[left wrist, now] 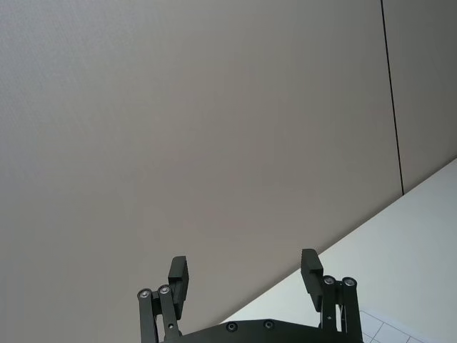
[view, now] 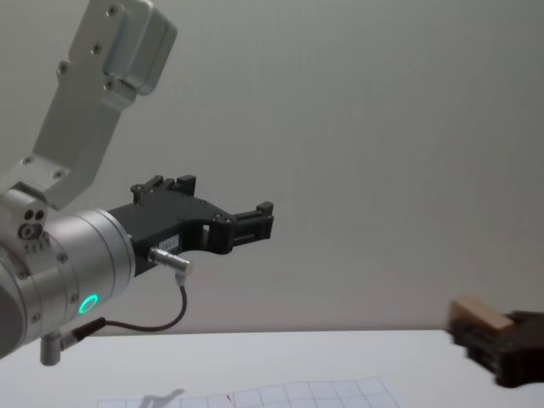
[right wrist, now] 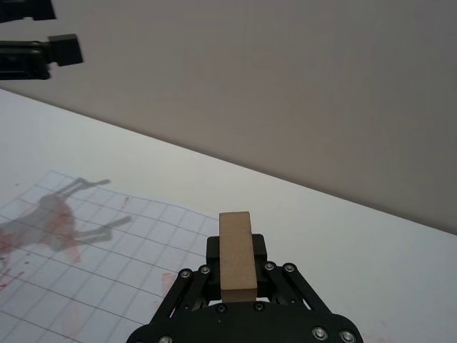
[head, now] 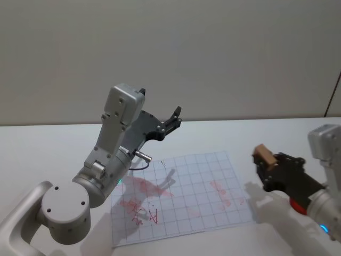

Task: Use the one hand to pick up the stamp and affix it onto the A4 paper.

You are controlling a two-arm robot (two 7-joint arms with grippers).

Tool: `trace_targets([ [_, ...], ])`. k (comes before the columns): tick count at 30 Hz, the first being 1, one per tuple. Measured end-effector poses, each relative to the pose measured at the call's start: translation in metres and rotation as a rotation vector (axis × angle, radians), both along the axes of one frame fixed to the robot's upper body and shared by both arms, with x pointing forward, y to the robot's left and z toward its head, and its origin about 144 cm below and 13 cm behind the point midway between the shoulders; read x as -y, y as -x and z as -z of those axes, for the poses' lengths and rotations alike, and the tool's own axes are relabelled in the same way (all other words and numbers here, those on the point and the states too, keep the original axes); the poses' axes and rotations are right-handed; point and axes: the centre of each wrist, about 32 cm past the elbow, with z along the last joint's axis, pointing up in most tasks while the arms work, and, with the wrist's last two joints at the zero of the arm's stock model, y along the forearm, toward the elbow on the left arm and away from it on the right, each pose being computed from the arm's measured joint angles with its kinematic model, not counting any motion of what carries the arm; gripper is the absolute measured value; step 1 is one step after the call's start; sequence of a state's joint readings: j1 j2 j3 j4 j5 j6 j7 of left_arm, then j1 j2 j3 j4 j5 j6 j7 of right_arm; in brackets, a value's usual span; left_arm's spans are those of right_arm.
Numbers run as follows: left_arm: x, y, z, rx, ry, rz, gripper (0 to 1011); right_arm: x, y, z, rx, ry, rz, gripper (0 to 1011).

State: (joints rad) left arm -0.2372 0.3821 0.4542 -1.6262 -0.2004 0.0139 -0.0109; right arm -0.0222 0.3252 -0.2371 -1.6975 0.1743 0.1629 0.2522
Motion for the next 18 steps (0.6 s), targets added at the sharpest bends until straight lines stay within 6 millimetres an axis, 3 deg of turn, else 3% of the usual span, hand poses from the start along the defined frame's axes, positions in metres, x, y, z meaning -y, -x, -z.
trace_targets([
  [7, 0.0, 0.0, 0.0, 0.0, 0.0, 0.0, 1001, -0.017, -0.01, -0.001, -0.035, -0.026, -0.091, 220],
  [18, 0.0, 0.0, 0.0, 0.0, 0.0, 0.0, 1001, -0.048, -0.027, 0.018, -0.156, 0.001, -0.208, 221],
])
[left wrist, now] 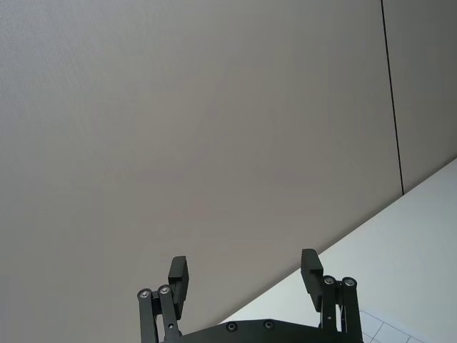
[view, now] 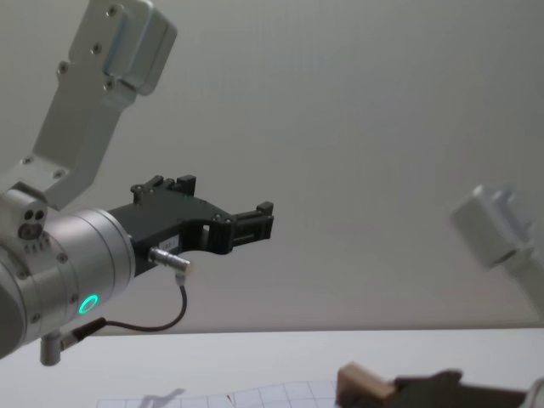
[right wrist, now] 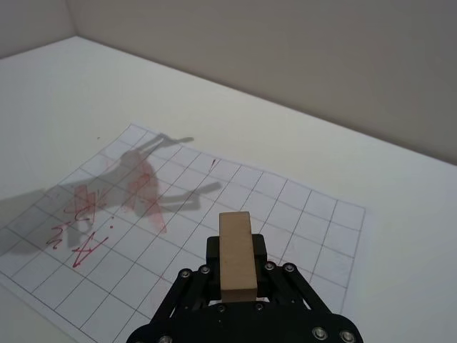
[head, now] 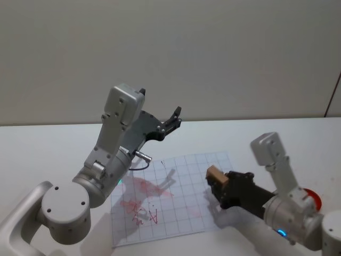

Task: Use the one hand to pick up the stamp and affix it onto the A4 paper.

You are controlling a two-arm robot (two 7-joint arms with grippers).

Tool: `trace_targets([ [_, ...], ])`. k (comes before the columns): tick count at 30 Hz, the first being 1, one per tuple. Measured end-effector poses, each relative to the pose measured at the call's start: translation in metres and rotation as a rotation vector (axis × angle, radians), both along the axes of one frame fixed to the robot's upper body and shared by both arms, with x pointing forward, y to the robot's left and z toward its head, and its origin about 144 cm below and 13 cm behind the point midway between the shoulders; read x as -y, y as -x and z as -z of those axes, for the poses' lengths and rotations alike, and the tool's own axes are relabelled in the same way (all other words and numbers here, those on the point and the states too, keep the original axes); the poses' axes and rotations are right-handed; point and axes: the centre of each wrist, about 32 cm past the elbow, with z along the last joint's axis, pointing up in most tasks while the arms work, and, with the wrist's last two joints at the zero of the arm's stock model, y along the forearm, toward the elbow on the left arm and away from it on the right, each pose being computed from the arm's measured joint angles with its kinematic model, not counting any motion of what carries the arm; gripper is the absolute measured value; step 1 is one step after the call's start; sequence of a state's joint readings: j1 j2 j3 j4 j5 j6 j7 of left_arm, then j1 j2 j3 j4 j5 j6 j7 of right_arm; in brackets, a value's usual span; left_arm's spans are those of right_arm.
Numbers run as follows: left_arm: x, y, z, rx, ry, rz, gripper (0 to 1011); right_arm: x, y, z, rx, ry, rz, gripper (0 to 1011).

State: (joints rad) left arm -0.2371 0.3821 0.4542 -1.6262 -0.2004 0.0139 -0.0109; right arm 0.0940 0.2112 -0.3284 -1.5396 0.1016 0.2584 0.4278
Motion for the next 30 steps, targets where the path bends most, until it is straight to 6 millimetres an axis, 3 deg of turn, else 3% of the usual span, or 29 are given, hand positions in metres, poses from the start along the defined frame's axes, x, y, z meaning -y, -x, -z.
trace_targets([
  [12, 0.0, 0.0, 0.0, 0.0, 0.0, 0.0, 1001, -0.014, -0.006, 0.019, -0.084, 0.046, -0.043, 220],
  [30, 0.0, 0.0, 0.0, 0.0, 0.0, 0.0, 1001, -0.017, -0.006, 0.025, -0.124, 0.038, -0.031, 221],
])
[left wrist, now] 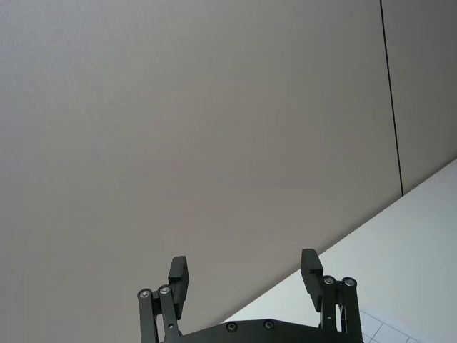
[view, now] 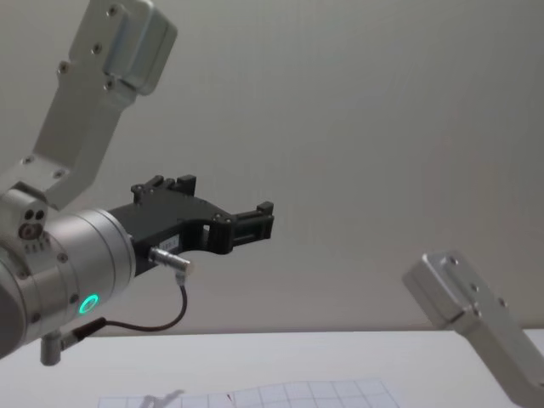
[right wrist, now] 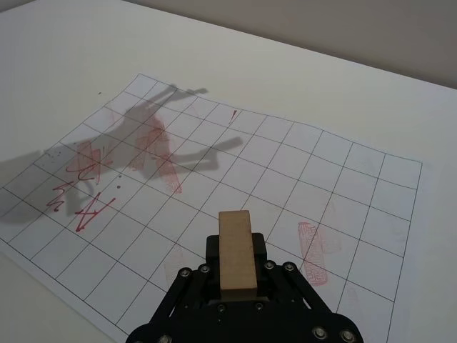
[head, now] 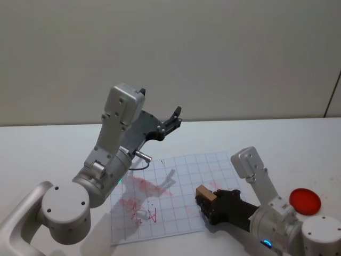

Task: Use the one hand to pick up the stamp and affix it onto the A4 paper.

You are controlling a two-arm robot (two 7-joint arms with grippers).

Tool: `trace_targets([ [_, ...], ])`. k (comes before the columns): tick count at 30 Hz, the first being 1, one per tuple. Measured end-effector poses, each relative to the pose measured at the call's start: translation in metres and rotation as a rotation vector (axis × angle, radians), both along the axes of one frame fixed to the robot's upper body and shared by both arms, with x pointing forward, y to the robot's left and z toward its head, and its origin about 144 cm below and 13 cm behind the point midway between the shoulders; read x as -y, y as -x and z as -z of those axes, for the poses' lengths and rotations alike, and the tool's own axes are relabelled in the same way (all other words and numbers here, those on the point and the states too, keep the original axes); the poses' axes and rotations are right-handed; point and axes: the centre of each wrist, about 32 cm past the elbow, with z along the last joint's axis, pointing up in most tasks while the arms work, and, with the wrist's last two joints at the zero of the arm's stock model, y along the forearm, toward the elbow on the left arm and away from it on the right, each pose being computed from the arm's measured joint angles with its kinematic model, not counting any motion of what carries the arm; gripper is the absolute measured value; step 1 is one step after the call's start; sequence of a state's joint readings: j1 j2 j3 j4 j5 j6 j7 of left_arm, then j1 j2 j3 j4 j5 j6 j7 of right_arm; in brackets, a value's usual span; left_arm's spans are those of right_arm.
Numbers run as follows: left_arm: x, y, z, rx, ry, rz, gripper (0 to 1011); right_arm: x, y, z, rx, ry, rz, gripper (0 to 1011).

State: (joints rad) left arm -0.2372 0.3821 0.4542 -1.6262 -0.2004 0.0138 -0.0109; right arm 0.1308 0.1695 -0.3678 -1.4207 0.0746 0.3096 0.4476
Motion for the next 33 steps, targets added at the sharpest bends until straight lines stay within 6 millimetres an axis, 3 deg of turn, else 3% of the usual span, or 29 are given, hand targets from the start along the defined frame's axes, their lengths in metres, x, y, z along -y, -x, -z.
trace_targets([
  [9, 0.0, 0.0, 0.0, 0.0, 0.0, 0.0, 1001, -0.001, -0.003, -0.011, 0.026, -0.038, 0.026, 220],
  [18, 0.0, 0.0, 0.0, 0.0, 0.0, 0.0, 1001, 0.003, -0.008, -0.041, 0.125, -0.111, 0.059, 220],
  [26, 0.0, 0.0, 0.0, 0.0, 0.0, 0.0, 1001, 0.022, -0.004, -0.068, 0.224, -0.145, 0.129, 220],
  [33, 0.0, 0.0, 0.0, 0.0, 0.0, 0.0, 1001, 0.047, 0.011, -0.078, 0.264, -0.137, 0.213, 220],
])
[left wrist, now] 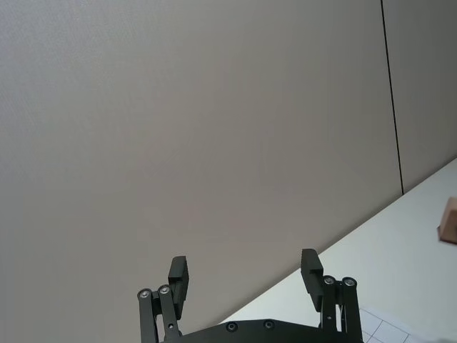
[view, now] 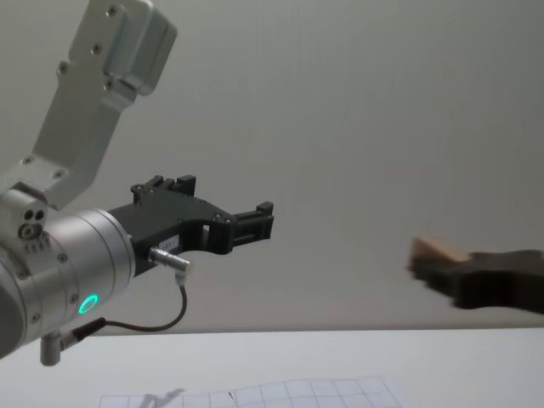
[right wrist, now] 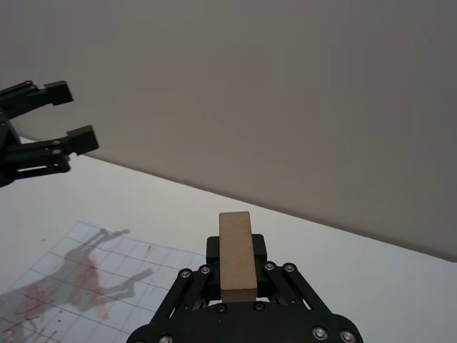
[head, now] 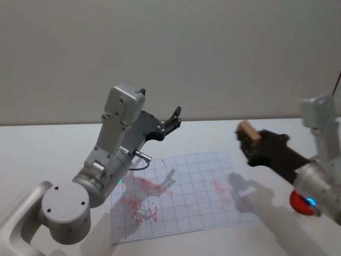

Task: Use the one hand to pick up the stamp and affix it onto the A4 paper.

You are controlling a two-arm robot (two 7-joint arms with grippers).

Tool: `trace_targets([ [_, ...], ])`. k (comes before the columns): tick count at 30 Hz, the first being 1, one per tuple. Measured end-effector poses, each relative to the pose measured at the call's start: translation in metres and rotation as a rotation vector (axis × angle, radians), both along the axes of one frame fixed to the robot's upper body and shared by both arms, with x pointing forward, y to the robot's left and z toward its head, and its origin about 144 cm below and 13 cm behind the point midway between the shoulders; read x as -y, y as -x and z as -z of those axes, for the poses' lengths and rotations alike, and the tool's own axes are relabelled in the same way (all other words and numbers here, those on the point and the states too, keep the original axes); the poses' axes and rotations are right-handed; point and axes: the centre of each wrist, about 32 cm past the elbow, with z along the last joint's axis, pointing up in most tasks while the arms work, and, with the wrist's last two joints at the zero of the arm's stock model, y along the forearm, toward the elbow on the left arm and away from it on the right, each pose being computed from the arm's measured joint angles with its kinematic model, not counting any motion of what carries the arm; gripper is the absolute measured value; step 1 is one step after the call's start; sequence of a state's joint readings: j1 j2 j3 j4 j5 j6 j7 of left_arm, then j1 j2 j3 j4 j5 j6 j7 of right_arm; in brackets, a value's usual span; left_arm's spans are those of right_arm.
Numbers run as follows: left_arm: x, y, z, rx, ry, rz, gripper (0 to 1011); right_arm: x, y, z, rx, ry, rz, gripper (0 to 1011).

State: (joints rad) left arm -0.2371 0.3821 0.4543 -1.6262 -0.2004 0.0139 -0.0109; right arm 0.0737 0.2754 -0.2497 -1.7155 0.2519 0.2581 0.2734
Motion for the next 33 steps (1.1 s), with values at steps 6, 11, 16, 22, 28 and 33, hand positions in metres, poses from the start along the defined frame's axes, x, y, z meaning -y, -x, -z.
trace_targets([
  [6, 0.0, 0.0, 0.0, 0.0, 0.0, 0.0, 1001, 0.02, 0.015, -0.001, -0.003, 0.015, 0.076, 220],
  [11, 0.0, 0.0, 0.0, 0.0, 0.0, 0.0, 1001, 0.041, 0.034, 0.004, -0.032, 0.044, 0.151, 220],
  [16, 0.0, 0.0, 0.0, 0.0, 0.0, 0.0, 1001, 0.059, 0.05, 0.012, -0.075, 0.084, 0.215, 220],
  [22, 0.0, 0.0, 0.0, 0.0, 0.0, 0.0, 1001, 0.073, 0.061, 0.02, -0.12, 0.131, 0.257, 221],
  [28, 0.0, 0.0, 0.0, 0.0, 0.0, 0.0, 1001, 0.08, 0.063, 0.026, -0.155, 0.165, 0.268, 221],
  [33, 0.0, 0.0, 0.0, 0.0, 0.0, 0.0, 1001, 0.082, 0.06, 0.032, -0.181, 0.193, 0.258, 220],
])
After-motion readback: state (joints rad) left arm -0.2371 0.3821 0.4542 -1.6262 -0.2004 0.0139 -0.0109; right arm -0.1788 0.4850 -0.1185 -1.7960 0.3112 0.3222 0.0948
